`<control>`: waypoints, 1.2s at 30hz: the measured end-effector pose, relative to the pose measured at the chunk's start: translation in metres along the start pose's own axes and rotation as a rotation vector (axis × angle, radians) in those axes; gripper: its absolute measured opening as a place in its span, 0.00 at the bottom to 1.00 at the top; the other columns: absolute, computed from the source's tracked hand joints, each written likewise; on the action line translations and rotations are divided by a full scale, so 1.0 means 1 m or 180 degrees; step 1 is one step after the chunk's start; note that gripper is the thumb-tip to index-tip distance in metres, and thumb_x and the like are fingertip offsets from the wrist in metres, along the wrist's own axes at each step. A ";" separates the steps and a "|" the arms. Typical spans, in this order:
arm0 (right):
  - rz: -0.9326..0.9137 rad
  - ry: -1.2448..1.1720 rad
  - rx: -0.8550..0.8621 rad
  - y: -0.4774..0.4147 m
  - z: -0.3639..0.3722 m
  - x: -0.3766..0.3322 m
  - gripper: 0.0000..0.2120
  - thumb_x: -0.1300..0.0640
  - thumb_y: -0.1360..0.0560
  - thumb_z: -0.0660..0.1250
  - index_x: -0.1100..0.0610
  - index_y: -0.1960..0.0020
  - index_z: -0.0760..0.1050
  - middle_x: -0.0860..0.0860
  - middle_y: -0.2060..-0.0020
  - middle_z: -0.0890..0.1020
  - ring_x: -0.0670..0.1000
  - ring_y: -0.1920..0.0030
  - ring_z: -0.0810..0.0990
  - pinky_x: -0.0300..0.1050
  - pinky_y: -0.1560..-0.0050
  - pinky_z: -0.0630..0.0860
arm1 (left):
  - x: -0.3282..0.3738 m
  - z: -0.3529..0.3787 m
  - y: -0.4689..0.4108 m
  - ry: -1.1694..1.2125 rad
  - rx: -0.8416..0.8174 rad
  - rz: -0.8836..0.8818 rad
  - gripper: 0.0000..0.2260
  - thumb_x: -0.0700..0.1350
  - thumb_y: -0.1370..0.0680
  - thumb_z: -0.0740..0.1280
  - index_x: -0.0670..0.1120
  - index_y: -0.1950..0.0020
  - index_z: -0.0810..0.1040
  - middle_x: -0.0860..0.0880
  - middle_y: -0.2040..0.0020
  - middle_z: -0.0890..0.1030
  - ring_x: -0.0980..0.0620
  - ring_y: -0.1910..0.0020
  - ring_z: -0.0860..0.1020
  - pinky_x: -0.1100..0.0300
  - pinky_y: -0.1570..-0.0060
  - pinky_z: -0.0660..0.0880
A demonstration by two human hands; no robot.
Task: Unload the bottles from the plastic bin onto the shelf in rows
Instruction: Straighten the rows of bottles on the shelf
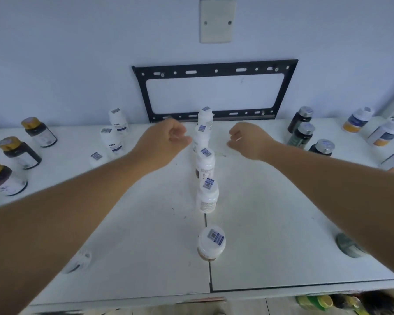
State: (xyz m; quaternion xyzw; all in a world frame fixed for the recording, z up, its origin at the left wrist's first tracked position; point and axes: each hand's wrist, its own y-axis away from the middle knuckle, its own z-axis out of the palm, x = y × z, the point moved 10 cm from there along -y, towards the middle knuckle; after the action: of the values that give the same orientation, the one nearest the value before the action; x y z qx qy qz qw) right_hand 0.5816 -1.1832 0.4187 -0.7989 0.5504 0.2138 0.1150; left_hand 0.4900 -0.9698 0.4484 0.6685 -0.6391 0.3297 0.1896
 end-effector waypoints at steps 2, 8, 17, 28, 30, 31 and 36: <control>0.0001 -0.0039 0.0054 -0.018 -0.007 -0.003 0.18 0.53 0.22 0.69 0.63 0.37 0.75 0.55 0.43 0.81 0.57 0.44 0.79 0.53 0.42 0.76 | -0.007 0.011 -0.025 -0.0071 -0.0237 -0.0094 0.15 0.56 0.24 0.71 0.53 0.40 0.76 0.58 0.46 0.79 0.61 0.51 0.78 0.65 0.57 0.72; -0.0149 -0.0394 0.0076 -0.080 0.006 -0.012 0.28 0.52 0.25 0.72 0.57 0.29 0.66 0.56 0.39 0.79 0.55 0.44 0.78 0.47 0.48 0.75 | -0.024 0.065 -0.061 -0.0132 -0.0773 0.0029 0.29 0.52 0.25 0.74 0.54 0.26 0.68 0.57 0.30 0.73 0.56 0.39 0.74 0.59 0.43 0.71; -0.0266 -0.0136 -0.0007 -0.136 0.045 -0.020 0.12 0.59 0.23 0.66 0.63 0.44 0.67 0.55 0.52 0.75 0.53 0.56 0.73 0.41 0.64 0.65 | -0.032 0.080 -0.071 0.0125 -0.0564 0.0043 0.27 0.50 0.26 0.75 0.59 0.29 0.70 0.62 0.42 0.77 0.66 0.51 0.78 0.70 0.54 0.70; -0.0262 -0.0011 -0.0258 -0.137 0.051 -0.019 0.14 0.52 0.26 0.70 0.60 0.49 0.72 0.52 0.59 0.77 0.51 0.61 0.73 0.42 0.64 0.68 | -0.026 0.076 -0.069 0.0005 -0.0723 -0.0024 0.33 0.52 0.29 0.77 0.57 0.27 0.68 0.60 0.39 0.75 0.63 0.48 0.78 0.68 0.51 0.70; -0.0222 0.0251 -0.0338 -0.128 0.042 -0.016 0.14 0.51 0.25 0.71 0.60 0.51 0.72 0.51 0.62 0.75 0.52 0.61 0.74 0.43 0.66 0.68 | -0.023 0.070 -0.068 -0.0167 -0.0736 -0.0018 0.34 0.53 0.29 0.77 0.55 0.26 0.67 0.58 0.36 0.76 0.58 0.43 0.77 0.63 0.44 0.72; -0.0198 0.0331 -0.0334 -0.122 0.033 -0.015 0.14 0.51 0.25 0.71 0.60 0.54 0.70 0.51 0.65 0.73 0.53 0.62 0.73 0.43 0.68 0.67 | -0.021 0.065 -0.067 -0.0261 -0.0720 -0.0017 0.34 0.53 0.29 0.77 0.53 0.26 0.67 0.56 0.34 0.76 0.57 0.40 0.76 0.59 0.41 0.73; -0.0155 0.0722 -0.0437 -0.069 -0.036 -0.008 0.16 0.54 0.23 0.66 0.70 0.55 0.77 0.63 0.59 0.79 0.64 0.53 0.79 0.49 0.55 0.77 | 0.025 0.041 -0.061 -0.0443 -0.0588 0.0265 0.26 0.52 0.26 0.74 0.50 0.30 0.73 0.52 0.34 0.77 0.54 0.37 0.76 0.54 0.36 0.72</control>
State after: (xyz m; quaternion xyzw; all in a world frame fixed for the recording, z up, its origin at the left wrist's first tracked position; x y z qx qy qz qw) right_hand 0.6507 -1.1666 0.4511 -0.8370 0.5244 0.1564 0.0023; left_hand 0.5570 -1.0085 0.4466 0.6423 -0.7056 0.2298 0.1917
